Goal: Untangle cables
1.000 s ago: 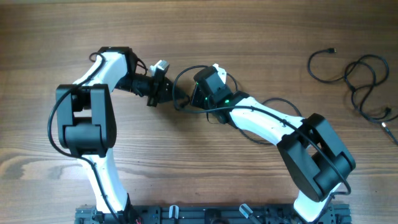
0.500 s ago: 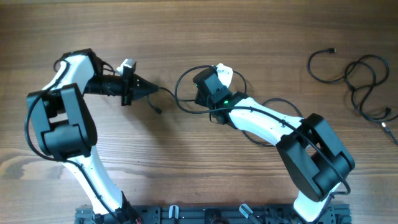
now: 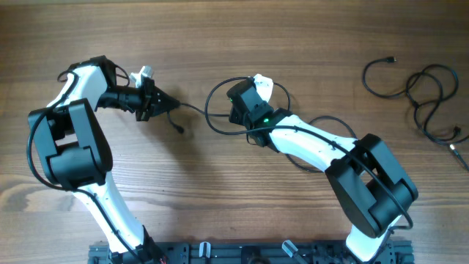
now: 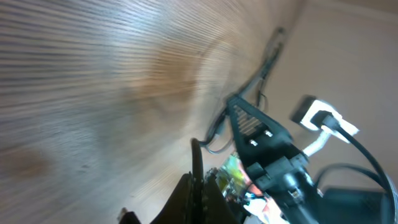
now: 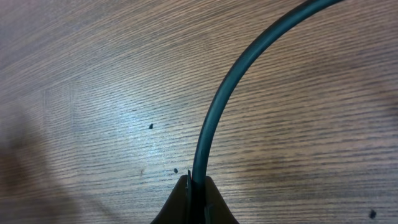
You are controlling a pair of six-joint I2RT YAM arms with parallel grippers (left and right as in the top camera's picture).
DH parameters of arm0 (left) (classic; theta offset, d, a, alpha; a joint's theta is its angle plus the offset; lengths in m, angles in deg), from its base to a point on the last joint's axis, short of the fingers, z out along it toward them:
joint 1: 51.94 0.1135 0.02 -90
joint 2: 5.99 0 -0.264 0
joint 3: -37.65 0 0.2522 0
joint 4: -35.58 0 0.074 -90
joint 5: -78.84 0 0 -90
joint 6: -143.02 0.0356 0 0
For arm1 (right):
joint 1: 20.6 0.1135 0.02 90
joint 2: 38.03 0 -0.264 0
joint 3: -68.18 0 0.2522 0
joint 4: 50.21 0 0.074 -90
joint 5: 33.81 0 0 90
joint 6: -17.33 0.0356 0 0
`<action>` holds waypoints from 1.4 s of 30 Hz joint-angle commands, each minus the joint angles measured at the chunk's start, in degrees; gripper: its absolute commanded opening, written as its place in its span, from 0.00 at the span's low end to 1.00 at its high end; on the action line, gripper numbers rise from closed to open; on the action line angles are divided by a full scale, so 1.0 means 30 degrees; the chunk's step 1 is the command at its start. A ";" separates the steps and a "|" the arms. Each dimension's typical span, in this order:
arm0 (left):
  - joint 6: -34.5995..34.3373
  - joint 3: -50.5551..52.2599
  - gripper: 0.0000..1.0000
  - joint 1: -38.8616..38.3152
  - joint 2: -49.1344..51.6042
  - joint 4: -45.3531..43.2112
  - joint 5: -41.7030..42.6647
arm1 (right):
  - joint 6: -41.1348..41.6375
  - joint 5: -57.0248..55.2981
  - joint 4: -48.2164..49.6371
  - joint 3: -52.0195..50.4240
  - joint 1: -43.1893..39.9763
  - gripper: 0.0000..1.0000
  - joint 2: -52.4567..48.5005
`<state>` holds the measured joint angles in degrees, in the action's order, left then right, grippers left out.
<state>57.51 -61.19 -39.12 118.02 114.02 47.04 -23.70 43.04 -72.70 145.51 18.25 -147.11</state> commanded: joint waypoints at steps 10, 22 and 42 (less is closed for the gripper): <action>-0.6666 -0.0073 0.04 0.0393 0.0029 -0.1727 -0.7286 | -0.3162 -0.1107 -0.3053 -0.0095 -0.2820 0.04 0.2120; -0.6666 -0.0073 0.04 0.0393 0.0029 -0.1719 -0.7286 | -0.5333 -0.1756 -0.5778 -0.0102 -0.4452 0.04 0.2106; -0.6666 -0.0073 0.08 0.0393 0.0029 -0.1719 -0.7293 | -0.5348 0.0036 -0.6266 -0.0102 -0.5566 0.04 0.2106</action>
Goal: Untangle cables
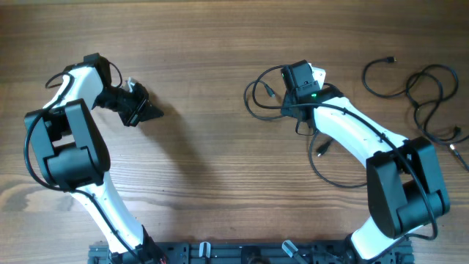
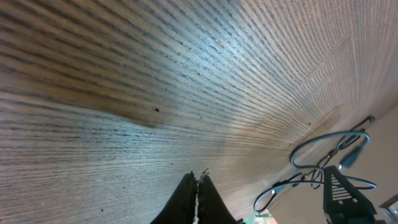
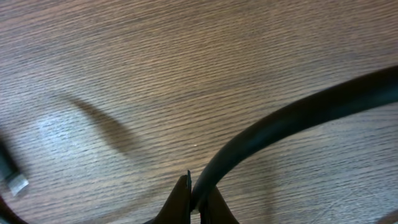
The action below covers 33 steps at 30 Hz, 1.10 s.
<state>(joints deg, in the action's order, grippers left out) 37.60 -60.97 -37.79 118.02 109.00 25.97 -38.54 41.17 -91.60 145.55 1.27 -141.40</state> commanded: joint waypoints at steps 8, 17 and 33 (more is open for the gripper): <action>-0.0029 -0.0146 0.18 -0.0051 0.0029 -0.0051 -0.0270 | -0.2798 0.4444 0.0707 0.0015 0.0095 0.25 0.0211; -0.0029 -0.0146 0.32 -0.0051 0.0029 -0.0044 -0.0270 | -0.5799 0.9624 0.0991 0.1129 0.0095 0.83 0.0211; -0.0109 -0.0146 0.52 -0.0051 0.0029 -0.0036 -0.0262 | 0.0372 0.0845 -0.7497 0.4874 -0.0641 0.94 -0.0306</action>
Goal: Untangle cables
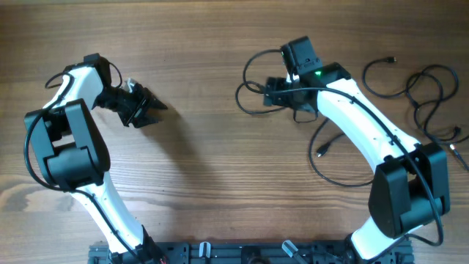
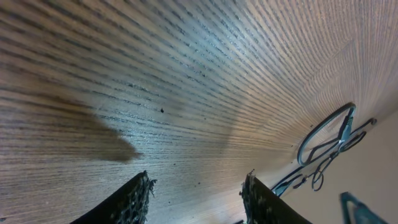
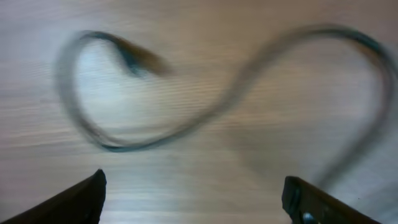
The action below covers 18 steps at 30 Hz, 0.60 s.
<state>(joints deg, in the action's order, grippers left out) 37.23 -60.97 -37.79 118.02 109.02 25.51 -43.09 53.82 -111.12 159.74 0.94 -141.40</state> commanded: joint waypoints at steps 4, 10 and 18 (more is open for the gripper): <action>-0.0044 -0.0146 0.53 -0.0073 0.0029 -0.0044 -0.0102 | 0.2200 -0.3082 -0.1989 -0.0036 -0.1362 0.94 -0.1319; -0.0044 -0.0146 0.54 -0.0168 0.0029 -0.0036 -0.0102 | 0.2208 -0.2907 -0.1872 -0.0481 -0.1588 0.99 -0.2514; -0.0044 -0.0146 0.54 -0.0240 0.0029 -0.0036 -0.0102 | 0.3206 -0.2448 -0.1821 -0.0481 -0.1763 1.00 -0.4095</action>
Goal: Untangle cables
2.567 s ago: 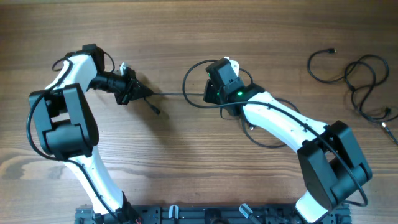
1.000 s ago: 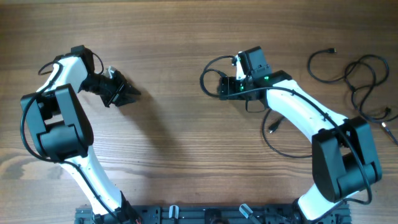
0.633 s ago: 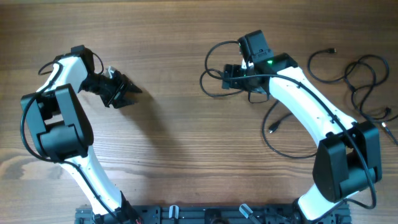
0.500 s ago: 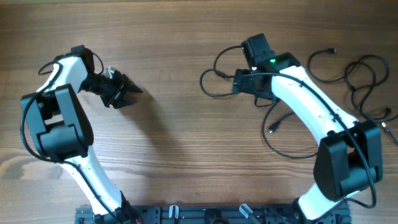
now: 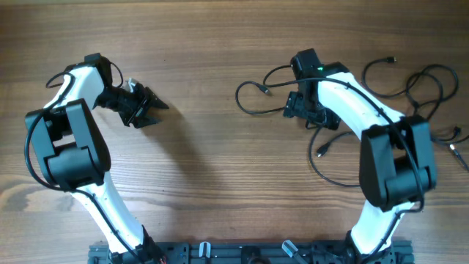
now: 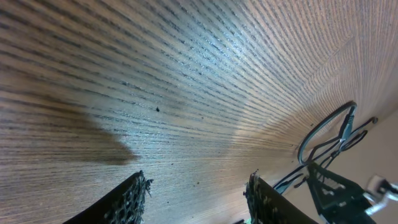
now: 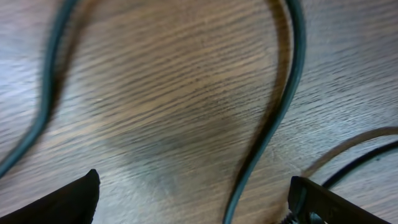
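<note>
A thin black cable [image 5: 256,112] lies in loose loops on the wooden table [image 5: 220,183] at centre right, with a connector end [image 5: 322,152] lower down. My right gripper [image 5: 304,114] hangs over it, open. In the right wrist view a stretch of the cable [image 7: 277,118] runs between the spread fingers of the right gripper [image 7: 193,202], untouched. My left gripper [image 5: 157,114] is far to the left, open and empty. In the left wrist view the left gripper [image 6: 196,199] looks along bare wood toward the distant cable [image 6: 323,134].
A second bunch of black cables [image 5: 429,95] lies at the table's far right, by the edge. The arm bases and a dark rail [image 5: 242,253] stand along the front edge.
My right gripper, still open, has shifted from the loop's upper left part to a spot lower and further right over the cable. The left gripper has stayed put, open.
First my left gripper was shut near one end of the cable left of centre, and the right was shut on its loop at centre. Then the right gripper held the cable further right, with the left shut and empty. After that both were open, and the cable lay loose.
</note>
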You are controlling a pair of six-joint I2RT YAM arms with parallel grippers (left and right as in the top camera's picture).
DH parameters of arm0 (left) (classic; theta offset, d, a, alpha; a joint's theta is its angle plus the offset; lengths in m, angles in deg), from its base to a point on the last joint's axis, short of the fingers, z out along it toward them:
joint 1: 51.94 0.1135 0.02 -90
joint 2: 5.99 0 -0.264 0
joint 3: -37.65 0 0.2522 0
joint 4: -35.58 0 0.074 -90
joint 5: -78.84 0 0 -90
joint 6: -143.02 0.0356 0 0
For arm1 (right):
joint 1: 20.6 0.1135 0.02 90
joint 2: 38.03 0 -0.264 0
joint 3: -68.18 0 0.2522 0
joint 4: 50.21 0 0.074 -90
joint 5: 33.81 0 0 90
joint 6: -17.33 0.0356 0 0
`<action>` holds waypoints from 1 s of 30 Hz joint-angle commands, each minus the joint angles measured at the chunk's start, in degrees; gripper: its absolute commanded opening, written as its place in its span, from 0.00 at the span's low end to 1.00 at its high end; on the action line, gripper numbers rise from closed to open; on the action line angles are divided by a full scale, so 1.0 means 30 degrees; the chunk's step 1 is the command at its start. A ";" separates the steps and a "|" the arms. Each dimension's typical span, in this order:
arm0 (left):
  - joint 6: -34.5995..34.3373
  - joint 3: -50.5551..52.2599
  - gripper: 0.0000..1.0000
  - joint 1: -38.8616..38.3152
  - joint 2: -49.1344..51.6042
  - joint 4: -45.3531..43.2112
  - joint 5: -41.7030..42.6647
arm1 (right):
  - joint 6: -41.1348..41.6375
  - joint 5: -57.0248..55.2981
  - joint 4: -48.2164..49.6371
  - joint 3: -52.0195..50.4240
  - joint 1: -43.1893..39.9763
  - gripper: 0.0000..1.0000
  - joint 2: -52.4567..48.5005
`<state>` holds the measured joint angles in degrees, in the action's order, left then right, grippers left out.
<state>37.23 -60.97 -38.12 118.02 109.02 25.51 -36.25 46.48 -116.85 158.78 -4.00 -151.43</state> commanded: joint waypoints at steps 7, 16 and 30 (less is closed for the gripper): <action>-0.0044 -0.0146 0.55 -0.0160 0.0029 -0.0036 -0.0102 | -0.0007 0.4065 0.1399 -0.0160 -0.0801 1.00 -0.1078; -0.0044 -0.0146 0.56 -0.0160 0.0029 -0.0044 -0.0102 | -0.1071 0.9296 0.3847 -0.0160 -0.0984 1.00 -0.1078; -0.0051 -0.0146 0.56 -0.0160 0.0029 -0.0051 -0.0102 | 0.3381 0.8910 0.5646 -0.0160 -0.0357 0.73 -0.1129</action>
<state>37.20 -60.99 -38.36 118.02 108.86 25.53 -31.40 72.88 -100.70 158.51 -6.75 -153.34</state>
